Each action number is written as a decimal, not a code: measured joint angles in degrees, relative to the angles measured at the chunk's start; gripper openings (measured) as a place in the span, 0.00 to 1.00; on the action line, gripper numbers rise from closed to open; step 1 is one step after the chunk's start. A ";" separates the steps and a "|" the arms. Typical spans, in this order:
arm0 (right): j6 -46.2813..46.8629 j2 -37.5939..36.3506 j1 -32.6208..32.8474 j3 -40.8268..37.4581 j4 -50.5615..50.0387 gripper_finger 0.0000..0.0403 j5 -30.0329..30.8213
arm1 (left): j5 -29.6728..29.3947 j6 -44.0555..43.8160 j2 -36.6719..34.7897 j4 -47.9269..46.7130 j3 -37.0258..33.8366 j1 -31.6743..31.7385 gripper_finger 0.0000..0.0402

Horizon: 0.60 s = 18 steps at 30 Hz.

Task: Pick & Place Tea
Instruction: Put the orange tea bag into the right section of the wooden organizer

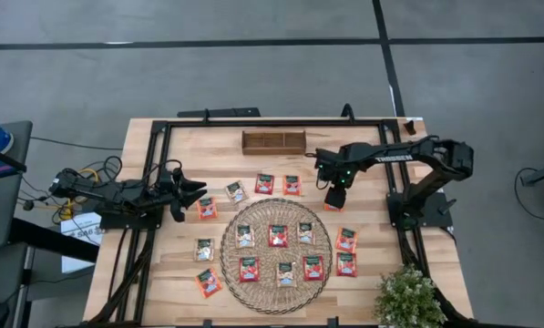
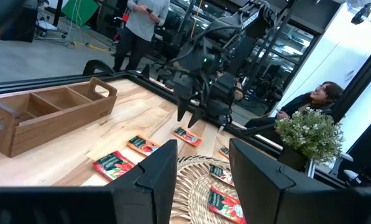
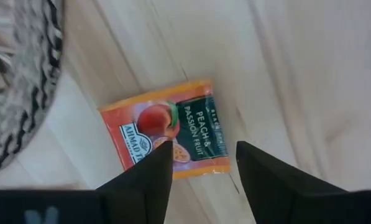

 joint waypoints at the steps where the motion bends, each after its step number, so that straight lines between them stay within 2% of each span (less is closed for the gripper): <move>1: -0.29 0.84 0.00 0.00 0.08 0.41 -0.01 | 0.00 -0.02 -0.02 -0.01 0.00 -0.01 0.34; 11: -0.29 9.58 -0.06 0.63 -0.07 0.37 1.42 | 0.00 -0.09 -0.02 -0.01 0.00 -0.01 0.34; 18: -0.34 8.21 0.70 0.03 0.62 0.29 1.79 | 0.00 -0.11 0.00 0.00 0.02 0.01 0.34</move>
